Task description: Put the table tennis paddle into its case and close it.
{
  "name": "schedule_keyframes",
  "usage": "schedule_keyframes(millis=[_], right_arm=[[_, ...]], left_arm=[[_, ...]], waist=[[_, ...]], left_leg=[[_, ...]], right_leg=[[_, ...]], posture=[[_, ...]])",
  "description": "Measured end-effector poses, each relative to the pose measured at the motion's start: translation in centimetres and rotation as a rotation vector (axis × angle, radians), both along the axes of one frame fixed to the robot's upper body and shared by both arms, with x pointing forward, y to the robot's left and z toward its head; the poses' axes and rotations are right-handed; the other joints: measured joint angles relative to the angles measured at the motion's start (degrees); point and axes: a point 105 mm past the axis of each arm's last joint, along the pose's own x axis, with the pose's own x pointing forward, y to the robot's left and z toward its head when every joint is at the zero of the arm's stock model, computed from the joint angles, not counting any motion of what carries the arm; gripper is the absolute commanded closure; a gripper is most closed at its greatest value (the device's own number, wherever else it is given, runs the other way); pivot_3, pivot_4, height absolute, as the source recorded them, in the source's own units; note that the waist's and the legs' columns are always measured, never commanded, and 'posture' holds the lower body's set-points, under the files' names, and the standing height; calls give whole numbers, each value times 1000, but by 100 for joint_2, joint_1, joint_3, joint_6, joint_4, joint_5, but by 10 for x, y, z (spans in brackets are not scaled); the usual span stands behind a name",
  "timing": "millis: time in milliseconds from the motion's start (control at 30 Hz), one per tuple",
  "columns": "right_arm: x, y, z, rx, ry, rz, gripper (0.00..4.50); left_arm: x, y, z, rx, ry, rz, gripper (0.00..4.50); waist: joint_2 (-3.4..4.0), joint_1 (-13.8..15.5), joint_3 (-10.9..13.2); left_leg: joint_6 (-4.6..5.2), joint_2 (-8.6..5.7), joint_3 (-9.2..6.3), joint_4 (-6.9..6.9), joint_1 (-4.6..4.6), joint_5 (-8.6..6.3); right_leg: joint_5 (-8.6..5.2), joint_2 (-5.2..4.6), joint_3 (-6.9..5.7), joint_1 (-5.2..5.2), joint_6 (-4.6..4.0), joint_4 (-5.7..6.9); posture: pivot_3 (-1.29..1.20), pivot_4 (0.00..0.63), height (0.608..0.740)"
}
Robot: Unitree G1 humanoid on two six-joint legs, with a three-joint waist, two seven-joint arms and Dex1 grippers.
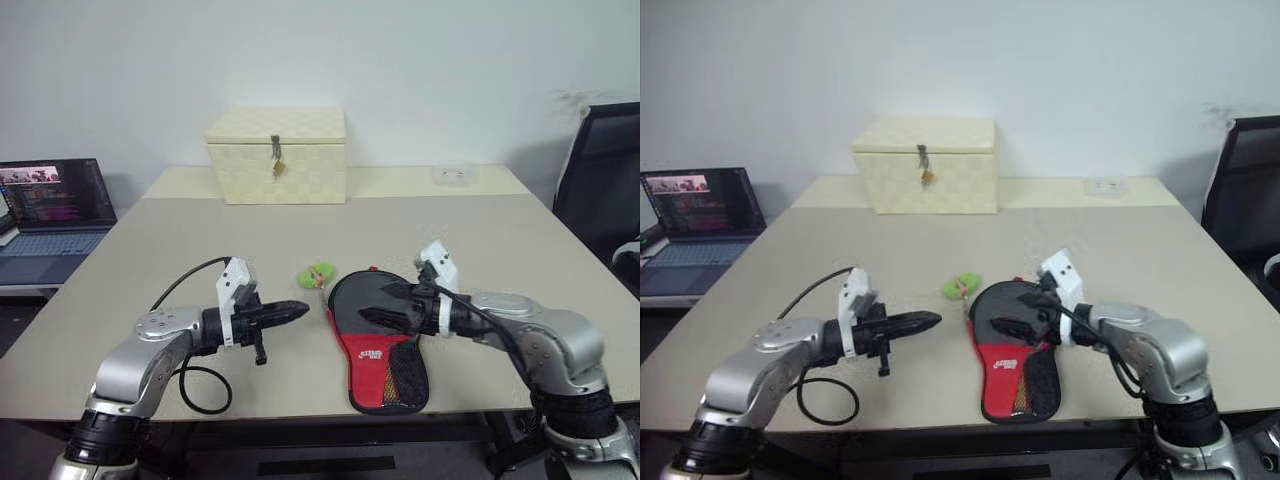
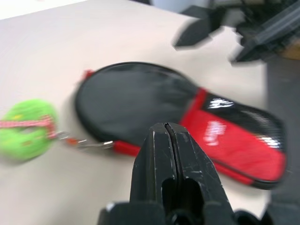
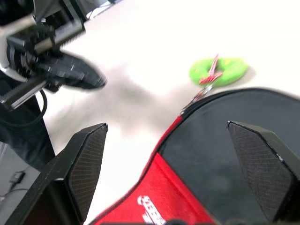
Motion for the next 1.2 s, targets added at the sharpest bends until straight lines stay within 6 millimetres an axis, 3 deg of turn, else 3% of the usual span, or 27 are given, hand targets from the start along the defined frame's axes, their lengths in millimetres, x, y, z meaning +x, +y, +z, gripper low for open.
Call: schedule_keyframes(millis=[67,200,400,733,933,1067,1200], right_arm=[[0,5,-10,-26,9,3,0],[-6,21,-19,-42,6,51,0],[-5,20,-24,-50,8,35,0],[5,18,-30,-61,16,-49,0],[9,15,-31,-77,5,-86,0],[10,15,-31,-80,3,-96,0],[10,14,-31,-83,1,-105,0]], left_arm=[[17,7,-3,11,-1,92,3619],[50,16,-4,51,-45,244,2185],[84,13,-18,108,-51,333,18],[128,-16,-24,120,64,356,18],[127,-18,-45,157,145,367,18],[127,-24,-48,170,156,355,18],[126,-28,-48,172,153,342,1193]], waist=[[0,22,0],[0,77,0],[-1,95,0],[-2,82,0],[-2,68,0],[-2,81,0],[-2,82,-1]], left_leg=[[0,-2,-1,4,-1,0],[0,-3,-3,11,-3,0],[0,-9,-7,14,-9,0],[1,-27,-4,15,-18,0],[1,-24,-6,13,-18,-1],[1,-24,-7,16,-18,0],[1,-23,-8,16,-18,0]], right_leg=[[0,-2,-3,0,2,1],[1,1,-8,-1,2,3],[2,1,-13,-1,3,3],[3,4,-16,-7,5,2],[3,9,-16,-9,4,2],[3,8,-16,-8,4,4],[3,8,-16,-8,4,5]], posture=[[0,150,740],[0,150,740],[0,150,740],[0,150,740],[0,150,740],[0,150,740],[0,150,740]])
